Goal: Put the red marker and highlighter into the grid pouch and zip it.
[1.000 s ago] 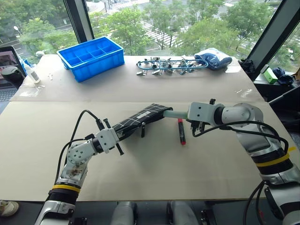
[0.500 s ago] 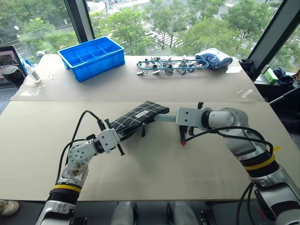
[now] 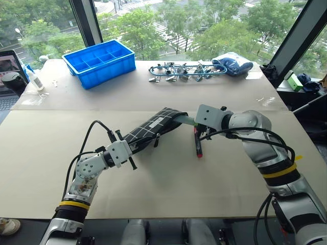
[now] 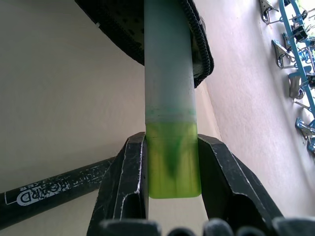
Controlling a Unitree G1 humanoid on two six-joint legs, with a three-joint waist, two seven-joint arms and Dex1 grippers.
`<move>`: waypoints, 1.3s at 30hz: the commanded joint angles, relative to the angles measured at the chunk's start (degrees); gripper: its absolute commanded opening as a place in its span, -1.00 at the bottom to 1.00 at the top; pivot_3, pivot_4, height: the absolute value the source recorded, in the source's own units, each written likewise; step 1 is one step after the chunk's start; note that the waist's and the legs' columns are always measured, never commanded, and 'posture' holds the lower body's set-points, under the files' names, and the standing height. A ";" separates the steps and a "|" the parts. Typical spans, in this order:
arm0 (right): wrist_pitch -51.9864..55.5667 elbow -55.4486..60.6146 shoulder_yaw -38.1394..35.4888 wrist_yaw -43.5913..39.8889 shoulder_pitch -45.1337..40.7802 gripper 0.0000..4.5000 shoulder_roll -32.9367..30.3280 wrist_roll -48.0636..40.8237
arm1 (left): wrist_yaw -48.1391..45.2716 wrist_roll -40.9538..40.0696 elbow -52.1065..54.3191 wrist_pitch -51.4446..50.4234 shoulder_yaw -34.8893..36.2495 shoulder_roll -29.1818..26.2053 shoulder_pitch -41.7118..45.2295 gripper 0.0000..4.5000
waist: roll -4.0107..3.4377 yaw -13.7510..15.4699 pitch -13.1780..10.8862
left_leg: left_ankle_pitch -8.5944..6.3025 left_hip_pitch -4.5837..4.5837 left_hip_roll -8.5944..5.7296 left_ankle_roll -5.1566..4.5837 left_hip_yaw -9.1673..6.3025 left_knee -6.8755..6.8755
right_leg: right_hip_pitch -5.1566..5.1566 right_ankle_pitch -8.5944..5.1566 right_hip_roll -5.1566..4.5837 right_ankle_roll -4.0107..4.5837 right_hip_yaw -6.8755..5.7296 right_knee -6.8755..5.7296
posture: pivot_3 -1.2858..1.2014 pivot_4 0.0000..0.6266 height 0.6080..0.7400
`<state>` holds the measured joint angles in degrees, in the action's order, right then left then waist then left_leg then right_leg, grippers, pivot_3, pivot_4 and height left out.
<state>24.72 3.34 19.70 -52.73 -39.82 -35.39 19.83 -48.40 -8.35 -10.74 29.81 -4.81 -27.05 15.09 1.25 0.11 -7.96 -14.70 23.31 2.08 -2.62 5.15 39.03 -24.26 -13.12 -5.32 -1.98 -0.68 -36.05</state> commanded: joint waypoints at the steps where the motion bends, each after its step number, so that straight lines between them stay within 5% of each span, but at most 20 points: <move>1: -5.37 2.89 1.43 2.46 0.65 -0.54 -0.63 2.48 | -0.31 -0.73 1.21 0.97 0.35 -0.36 1.00 -1.00 | 0.00 0.01 0.00 | 0.00 0.01 0.00 0.00 0.00 0.00 | 0.00 0.00 0.00 0.00 0.00 0.00 | 0.03 -0.52 1.00; 11: -25.04 0.13 7.89 12.42 2.02 -0.54 -0.05 11.29 | -1.17 -1.03 0.87 0.83 0.37 -0.50 1.92 -1.00 | 0.00 -0.16 0.00 | 0.01 -0.01 -0.01 0.01 0.03 0.00 | 0.00 0.00 0.01 0.00 0.00 -0.01 | 0.03 -0.52 1.00; 19: -33.35 -7.30 4.78 19.13 -1.04 -0.54 9.56 5.37 | -1.58 -1.37 0.77 0.65 0.21 0.17 2.70 -1.00 | 0.00 -0.72 0.00 | 0.04 -0.01 0.02 0.07 0.04 0.00 | 0.00 0.00 0.04 0.00 0.00 -0.02 | 0.03 -0.52 1.00; 25: -38.09 -8.29 5.37 16.21 -0.08 -0.54 9.84 2.87 | -1.63 -1.43 0.55 0.77 0.11 0.39 3.01 -1.00 | 0.00 -0.64 0.00 | 0.04 0.00 0.00 0.06 0.02 0.00 | 0.02 0.00 0.00 0.00 -0.02 0.00 | 0.03 -0.52 1.00; 27: -36.00 -8.01 4.48 13.38 0.65 -0.07 8.87 1.04 | -1.53 -1.45 0.48 0.82 0.23 0.50 3.06 -1.00 | 0.00 -0.63 0.00 | 0.04 0.00 0.00 0.06 0.02 0.00 | 0.03 0.00 -0.01 0.00 -0.02 0.00 | 0.03 -0.52 1.00; 34: -36.63 -8.55 2.15 13.58 0.40 0.92 6.32 1.20 | -1.51 -2.20 0.48 0.37 0.31 1.29 3.05 -1.00 | 0.00 -0.79 0.00 | 0.03 -0.02 0.02 0.06 0.00 0.00 | 0.01 0.00 0.01 0.00 -0.01 -0.01 | 0.03 -0.52 1.00; 39: -36.48 -5.69 -0.79 10.38 1.96 0.97 2.37 -2.10 | -1.44 -3.83 0.97 -1.37 1.10 2.23 3.66 -1.00 | 0.00 -0.78 0.00 | 0.04 -0.02 0.02 0.06 0.02 -0.01 | 0.01 0.00 0.01 0.00 0.00 -0.01 | 0.03 -0.52 1.00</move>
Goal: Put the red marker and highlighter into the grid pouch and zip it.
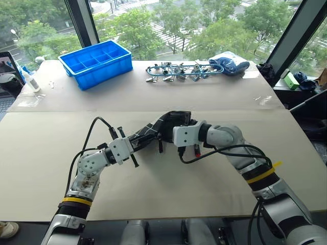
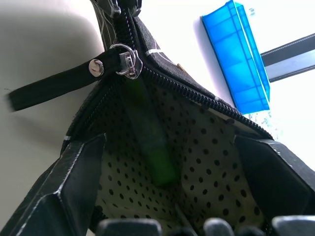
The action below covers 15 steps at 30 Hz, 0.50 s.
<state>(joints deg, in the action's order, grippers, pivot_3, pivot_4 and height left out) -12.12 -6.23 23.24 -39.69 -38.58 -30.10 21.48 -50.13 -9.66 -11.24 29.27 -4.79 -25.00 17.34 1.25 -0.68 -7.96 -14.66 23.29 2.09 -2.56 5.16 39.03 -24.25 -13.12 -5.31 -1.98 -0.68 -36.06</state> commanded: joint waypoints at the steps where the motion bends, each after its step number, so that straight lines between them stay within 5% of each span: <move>1: 1.42 4.98 -5.36 -4.50 1.10 0.97 -3.83 -5.86 | 0.25 -2.54 1.59 -0.99 1.11 0.18 1.43 -1.00 | 0.00 0.24 0.00 | 0.00 0.00 0.00 0.00 0.00 0.00 | 0.00 0.00 0.00 0.00 0.00 0.00 | 0.03 -0.52 1.00; 4: 8.72 8.44 -10.87 -12.70 1.33 0.97 -8.34 -15.77 | 0.21 -2.64 1.65 -1.29 1.20 0.21 1.32 -1.00 | 0.00 0.52 -0.01 | -0.01 0.04 -0.03 -0.02 -0.08 0.02 | 0.02 0.00 -0.06 -0.01 0.00 0.03 | 0.03 -0.52 1.00; 10: 48.79 25.98 -22.76 -27.68 8.04 0.97 -16.09 -50.98 | 0.35 -2.25 1.83 -1.33 0.90 0.32 0.50 -1.00 | 0.01 1.07 0.00 | -0.05 -0.03 0.15 -0.08 -0.40 -0.01 | 0.06 0.02 -0.02 0.03 -0.02 0.03 | 0.03 -0.52 1.00; 15: 63.59 27.33 -20.53 -9.70 13.04 0.97 -13.76 -43.57 | 0.87 -2.15 1.88 -1.25 1.27 0.35 0.21 -1.00 | 0.02 1.14 0.00 | -0.08 -0.05 0.23 -0.12 -0.34 0.02 | 0.05 0.05 -0.10 0.06 0.05 0.05 | 0.03 -0.52 1.00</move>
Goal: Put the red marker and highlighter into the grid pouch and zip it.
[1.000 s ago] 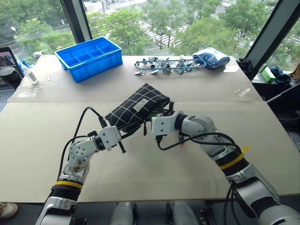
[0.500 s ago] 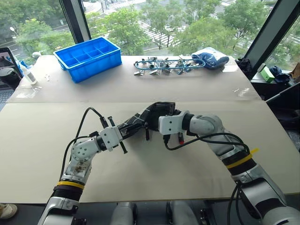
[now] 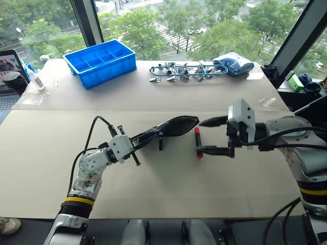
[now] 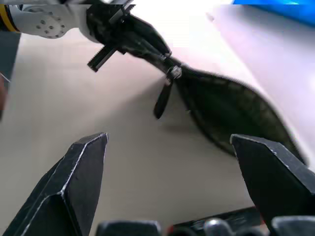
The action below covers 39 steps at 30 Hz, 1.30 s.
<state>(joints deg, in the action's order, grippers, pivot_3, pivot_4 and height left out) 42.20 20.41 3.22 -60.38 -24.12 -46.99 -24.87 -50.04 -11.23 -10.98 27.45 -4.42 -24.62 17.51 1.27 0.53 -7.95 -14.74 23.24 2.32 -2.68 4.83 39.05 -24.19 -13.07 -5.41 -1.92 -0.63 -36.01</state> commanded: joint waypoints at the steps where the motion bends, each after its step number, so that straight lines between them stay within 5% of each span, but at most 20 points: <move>1: 14.64 0.53 -1.30 15.87 -2.25 0.97 6.08 2.79 | 0.85 -0.59 1.69 0.61 0.94 -0.03 -0.16 -1.00 | 0.00 -0.30 0.00 | 0.00 -0.02 -0.03 0.00 0.03 0.01 | -0.02 0.01 -0.02 0.01 0.03 -0.04 | 0.03 -0.52 1.00; 10: 31.20 2.48 -0.59 34.68 -7.05 0.97 17.32 6.84 | 1.19 -0.26 1.50 0.84 0.53 0.60 -0.42 -1.00 | -0.01 -0.26 0.00 | 0.05 0.10 0.04 0.07 0.04 0.02 | -0.12 0.04 0.18 0.11 -0.02 -0.07 | 0.03 -0.52 1.00; 23: 25.36 -6.66 5.73 42.38 -6.36 0.97 20.67 13.87 | 1.88 0.22 1.76 1.10 0.49 1.10 -0.59 -1.00 | -0.01 -0.20 0.00 | 0.05 0.09 -0.16 0.06 0.03 0.02 | -0.07 0.03 0.15 0.05 -0.05 -0.04 | 0.03 -0.52 1.00; 27: 22.81 -8.81 6.46 43.23 -4.53 0.52 20.53 15.61 | 2.13 0.39 1.76 1.19 0.57 1.07 -0.53 -1.00 | -0.01 -0.26 0.00 | 0.05 0.08 -0.18 0.06 0.03 0.02 | -0.06 0.02 0.14 0.04 -0.05 -0.04 | 0.03 -0.52 1.00; 35: 21.28 -7.88 3.34 42.79 -3.33 -0.72 19.38 15.07 | 2.12 0.48 1.78 1.20 0.34 1.02 -0.74 -1.00 | -0.01 0.02 0.00 | 0.05 0.06 -0.20 0.06 0.01 0.03 | 0.01 0.02 0.13 0.03 -0.07 -0.04 | 0.03 -0.52 1.00; 39: 17.01 -8.16 0.26 44.58 -4.81 -0.78 19.06 16.56 | 1.71 0.29 1.60 1.15 0.24 0.95 -0.73 -1.00 | -0.01 0.01 0.00 | 0.05 0.09 -0.21 0.06 0.02 0.03 | -0.03 0.02 0.11 0.03 -0.06 -0.03 | 0.03 -0.52 1.00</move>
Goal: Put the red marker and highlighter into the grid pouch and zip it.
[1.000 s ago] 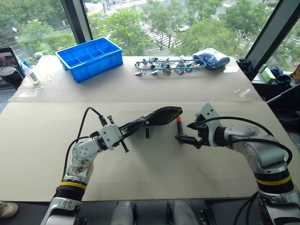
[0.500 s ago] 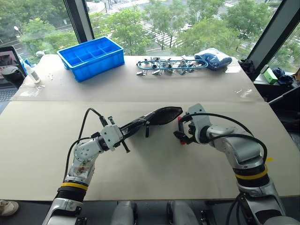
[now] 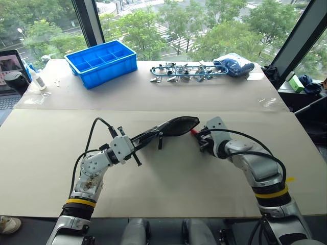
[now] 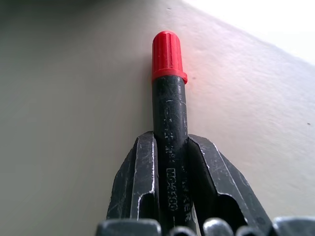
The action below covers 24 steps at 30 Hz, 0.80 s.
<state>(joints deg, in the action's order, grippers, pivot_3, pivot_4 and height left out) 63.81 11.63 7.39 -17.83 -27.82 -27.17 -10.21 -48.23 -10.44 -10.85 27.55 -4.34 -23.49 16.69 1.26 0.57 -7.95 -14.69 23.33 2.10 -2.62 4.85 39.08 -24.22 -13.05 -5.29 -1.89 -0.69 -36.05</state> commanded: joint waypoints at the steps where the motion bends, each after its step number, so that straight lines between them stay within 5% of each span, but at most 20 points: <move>1: -6.54 1.05 -4.31 1.95 -1.50 -0.78 -1.40 2.36 | -0.28 -0.65 1.45 0.97 0.15 -0.21 0.11 -1.00 | 0.00 -0.08 0.00 | 0.00 0.00 0.01 0.00 0.00 0.00 | -0.02 0.00 0.01 0.00 0.01 0.00 | 0.03 -0.52 1.00; 7: -23.42 3.23 -7.96 -6.39 -4.07 -0.78 -9.70 2.36 | -1.23 -1.19 1.27 0.91 0.14 -0.22 0.19 -1.00 | -0.01 -0.24 -0.01 | 0.00 0.00 0.02 0.00 0.01 -0.04 | -0.05 -0.01 0.04 -0.01 0.03 0.01 | 0.03 -0.52 1.00; 14: -56.47 9.02 -0.55 -25.26 4.03 -0.78 -26.22 10.74 | -1.88 -1.25 1.08 0.96 -0.02 -0.16 0.18 -1.00 | -0.01 -0.08 -0.02 | -0.03 -0.01 0.01 -0.04 -0.01 -0.09 | 0.02 -0.04 0.03 -0.06 0.01 0.15 | 0.03 -0.52 1.00; 24: -72.13 2.45 4.30 -26.62 1.73 -0.78 -24.20 20.05 | -2.11 -1.26 1.36 0.88 0.02 -0.19 0.35 -1.00 | 0.00 -0.46 -0.02 | -0.02 -0.07 0.00 -0.03 0.04 -0.05 | 0.04 -0.02 0.03 -0.11 0.09 0.12 | 0.03 -0.52 1.00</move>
<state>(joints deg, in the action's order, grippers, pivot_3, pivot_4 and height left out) -6.23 14.31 11.52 -44.92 -25.06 -51.92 8.54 -50.29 -10.90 -10.94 27.58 -4.60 -23.54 16.67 1.26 0.11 -7.98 -14.71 23.26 2.10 -2.65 4.91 39.03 -24.19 -13.07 -5.27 -2.00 -0.61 -35.92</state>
